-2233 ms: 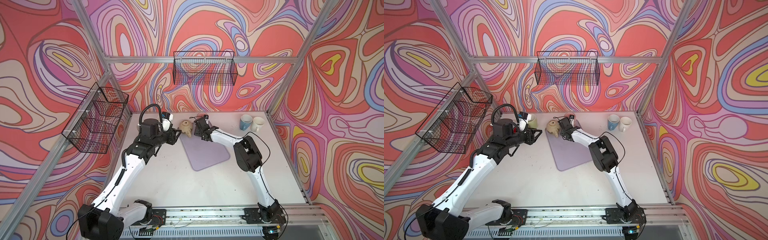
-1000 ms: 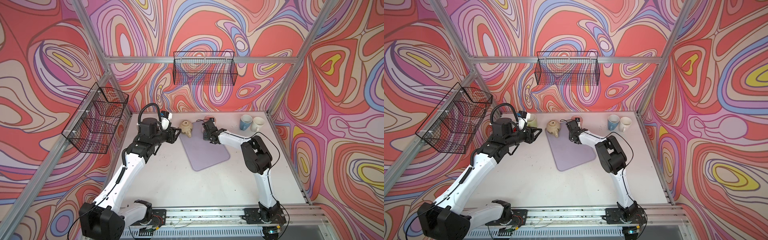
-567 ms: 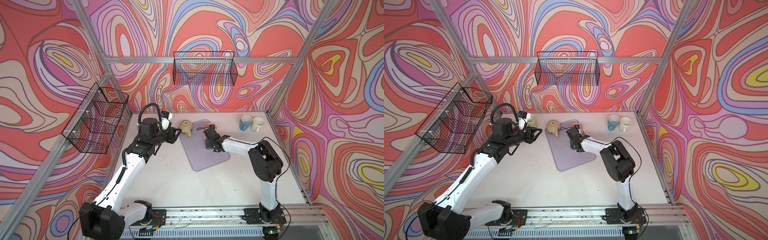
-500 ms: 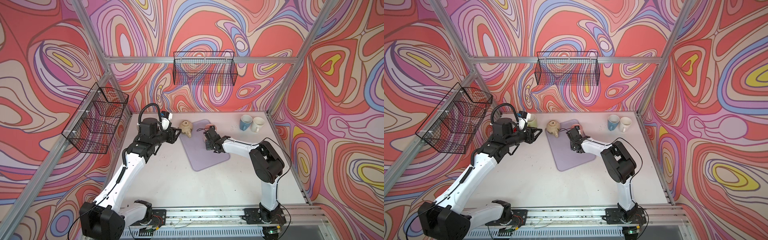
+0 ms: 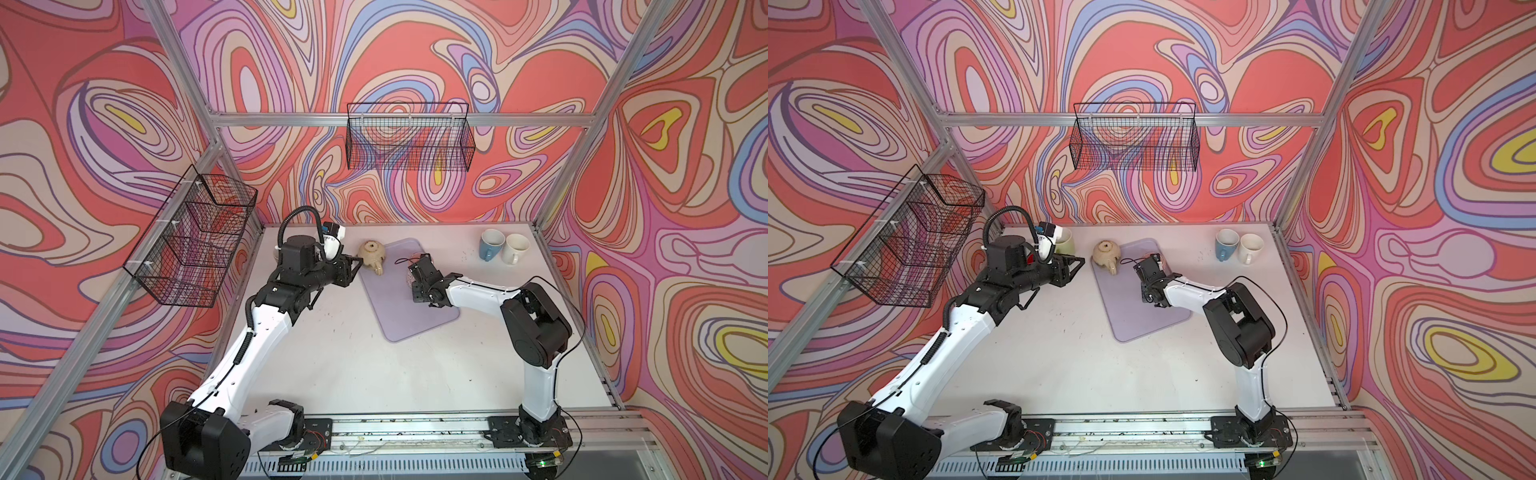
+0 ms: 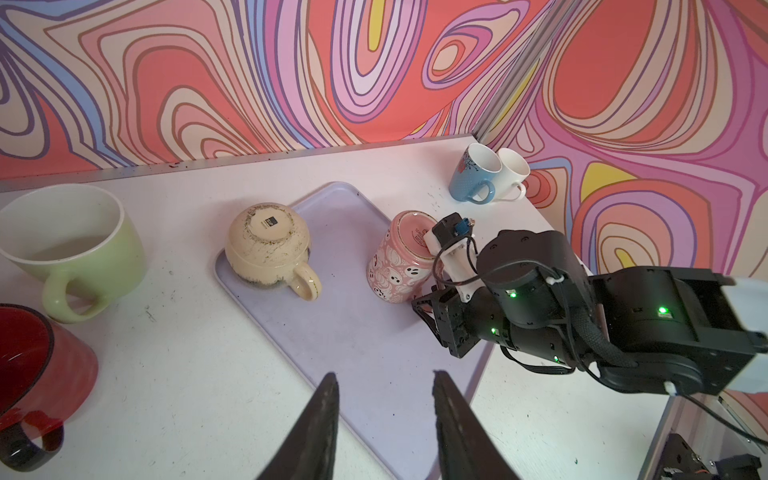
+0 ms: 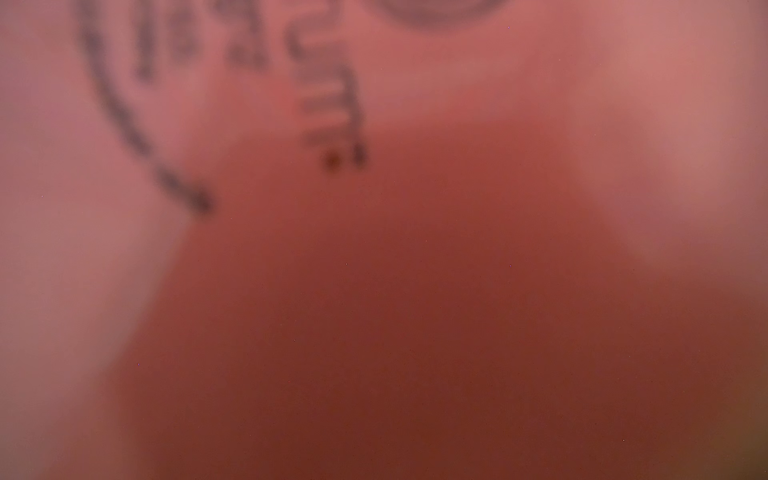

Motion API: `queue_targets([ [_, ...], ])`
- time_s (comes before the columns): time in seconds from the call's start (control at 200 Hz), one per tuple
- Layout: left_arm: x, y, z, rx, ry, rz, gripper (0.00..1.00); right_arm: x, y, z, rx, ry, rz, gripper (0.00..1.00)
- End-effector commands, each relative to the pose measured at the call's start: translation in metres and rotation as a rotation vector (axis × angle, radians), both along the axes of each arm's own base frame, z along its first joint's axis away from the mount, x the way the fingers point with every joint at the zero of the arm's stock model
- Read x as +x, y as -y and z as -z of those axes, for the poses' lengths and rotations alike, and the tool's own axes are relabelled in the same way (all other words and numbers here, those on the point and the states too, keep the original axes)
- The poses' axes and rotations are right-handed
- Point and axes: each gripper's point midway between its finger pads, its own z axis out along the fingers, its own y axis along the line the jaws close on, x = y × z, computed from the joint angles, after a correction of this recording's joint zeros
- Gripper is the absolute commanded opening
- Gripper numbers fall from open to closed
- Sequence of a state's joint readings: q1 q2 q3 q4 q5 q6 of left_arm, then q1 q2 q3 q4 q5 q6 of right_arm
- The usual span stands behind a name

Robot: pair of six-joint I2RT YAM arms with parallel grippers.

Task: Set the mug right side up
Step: 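Lower the right gripper onto the pink mug's base and close it, then lift the pink mug off the tray with the right gripper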

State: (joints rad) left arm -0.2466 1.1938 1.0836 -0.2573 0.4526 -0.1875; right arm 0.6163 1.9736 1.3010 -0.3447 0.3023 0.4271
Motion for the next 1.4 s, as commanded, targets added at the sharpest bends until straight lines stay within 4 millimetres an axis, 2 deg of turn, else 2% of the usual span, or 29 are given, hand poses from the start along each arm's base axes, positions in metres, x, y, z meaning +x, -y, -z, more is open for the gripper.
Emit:
queue_targets([
  [0.0,0.002,-0.001,-0.002,0.002,0.012,0.002,0.40,0.003,0.002,0.008,-0.026,0.004,0.004,0.45],
  [0.391,0.003,-0.002,0.002,0.010,0.004,0.000,0.40,0.005,-0.002,0.021,-0.022,0.005,-0.011,0.37],
  [0.536,0.004,-0.002,0.002,0.012,0.005,-0.002,0.40,0.000,-0.002,0.027,-0.012,-0.004,-0.016,0.29],
  [0.711,0.004,-0.002,0.003,0.012,0.003,0.000,0.40,-0.002,-0.001,0.024,0.002,0.003,-0.021,0.18],
  [0.861,0.004,-0.002,0.003,0.013,0.001,0.001,0.40,-0.003,-0.001,0.014,0.006,0.019,-0.029,0.11],
  [1.397,0.005,-0.001,0.005,0.012,-0.008,0.002,0.40,-0.008,-0.004,-0.050,0.092,0.110,-0.103,0.04],
])
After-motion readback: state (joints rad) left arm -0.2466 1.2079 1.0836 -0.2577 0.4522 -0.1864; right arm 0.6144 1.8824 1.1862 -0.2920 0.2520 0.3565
